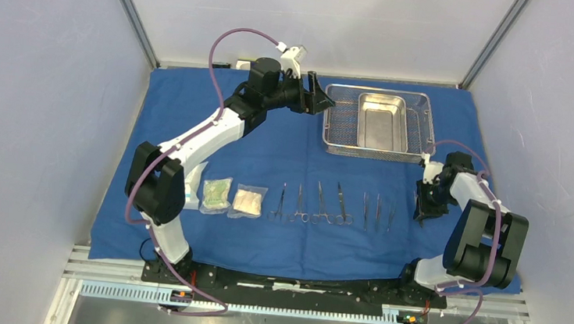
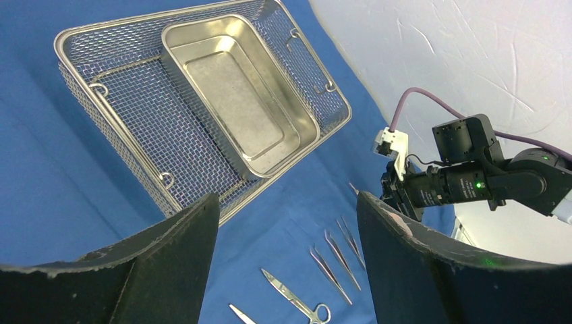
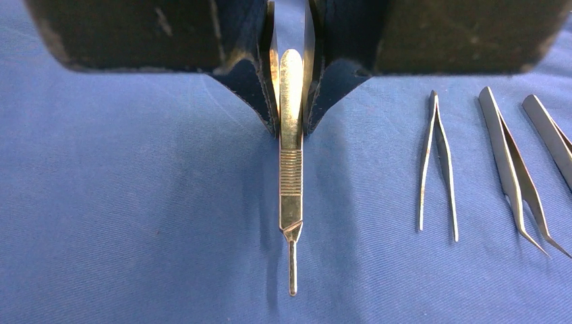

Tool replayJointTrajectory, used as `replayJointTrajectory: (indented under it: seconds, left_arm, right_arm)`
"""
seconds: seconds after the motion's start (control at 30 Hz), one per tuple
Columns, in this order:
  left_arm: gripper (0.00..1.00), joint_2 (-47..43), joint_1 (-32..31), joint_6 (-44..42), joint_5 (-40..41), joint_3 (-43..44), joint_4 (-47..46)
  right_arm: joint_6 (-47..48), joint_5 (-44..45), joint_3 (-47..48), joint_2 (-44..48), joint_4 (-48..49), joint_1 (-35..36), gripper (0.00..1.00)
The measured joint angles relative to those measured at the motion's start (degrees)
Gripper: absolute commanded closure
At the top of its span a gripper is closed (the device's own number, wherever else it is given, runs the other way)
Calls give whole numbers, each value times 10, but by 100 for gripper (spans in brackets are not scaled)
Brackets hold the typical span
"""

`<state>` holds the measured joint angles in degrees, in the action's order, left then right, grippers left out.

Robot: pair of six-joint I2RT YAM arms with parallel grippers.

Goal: Open and lay out the surgical kit
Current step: Place the medical item in the surgical kit.

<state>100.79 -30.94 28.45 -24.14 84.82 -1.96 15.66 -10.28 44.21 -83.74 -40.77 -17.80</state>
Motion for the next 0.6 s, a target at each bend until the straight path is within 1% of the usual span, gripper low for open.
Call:
replayJointTrajectory:
  seconds: [0.3, 0.37, 0.6]
  left_arm:
    - [19, 0, 1, 0, 0, 0, 0]
    - [19, 0, 1, 0, 0, 0, 0]
    - [19, 0, 1, 0, 0, 0, 1]
  right_arm:
    - [-5, -1, 4, -5, -2, -1, 76]
    - [-5, -2, 4, -5, -2, -1, 72]
    - [-5, -6, 5, -5, -4, -1, 71]
